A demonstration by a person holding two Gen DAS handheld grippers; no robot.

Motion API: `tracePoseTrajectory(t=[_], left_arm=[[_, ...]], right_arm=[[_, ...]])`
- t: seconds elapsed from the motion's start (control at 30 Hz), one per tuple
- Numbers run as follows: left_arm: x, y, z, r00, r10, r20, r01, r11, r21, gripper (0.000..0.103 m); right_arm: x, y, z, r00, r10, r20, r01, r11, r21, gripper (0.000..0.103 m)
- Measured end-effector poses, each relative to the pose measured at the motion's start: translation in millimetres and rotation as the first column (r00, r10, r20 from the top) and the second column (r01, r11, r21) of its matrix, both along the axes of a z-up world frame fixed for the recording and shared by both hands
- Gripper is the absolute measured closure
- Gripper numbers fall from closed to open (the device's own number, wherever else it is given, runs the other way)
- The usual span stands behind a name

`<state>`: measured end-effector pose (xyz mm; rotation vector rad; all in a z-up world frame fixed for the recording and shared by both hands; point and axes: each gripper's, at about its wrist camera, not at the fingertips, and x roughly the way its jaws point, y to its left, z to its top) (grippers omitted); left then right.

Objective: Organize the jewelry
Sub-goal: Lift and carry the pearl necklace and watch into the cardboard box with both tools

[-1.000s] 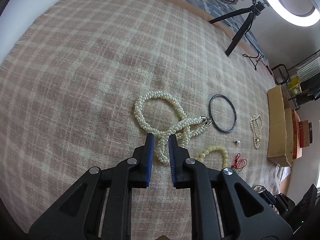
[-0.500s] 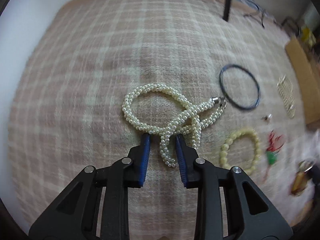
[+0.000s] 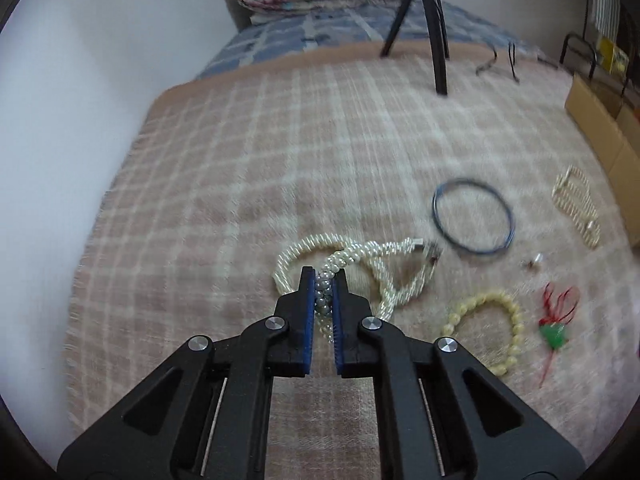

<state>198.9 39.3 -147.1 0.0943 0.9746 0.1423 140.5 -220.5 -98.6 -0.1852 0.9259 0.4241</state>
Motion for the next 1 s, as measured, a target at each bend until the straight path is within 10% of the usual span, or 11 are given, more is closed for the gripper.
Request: tracePoseTrajectory(t=[0.47,1.0], left_arm=[[-29,13,144,0.966,0.010,0.257,0.054,0.969,-0.241,0.097],[-16,-66,193,0.942,-0.119,0.314,0.206,0.943,-0.261,0.097]], right_arm=[[-11,-8,23,0.997,-0.029,0.077,0.031,0.999,-0.033,0.099],[3,-58,68,0.970,-0.162,0.182,0.156,0.987,0.044,0.099]])
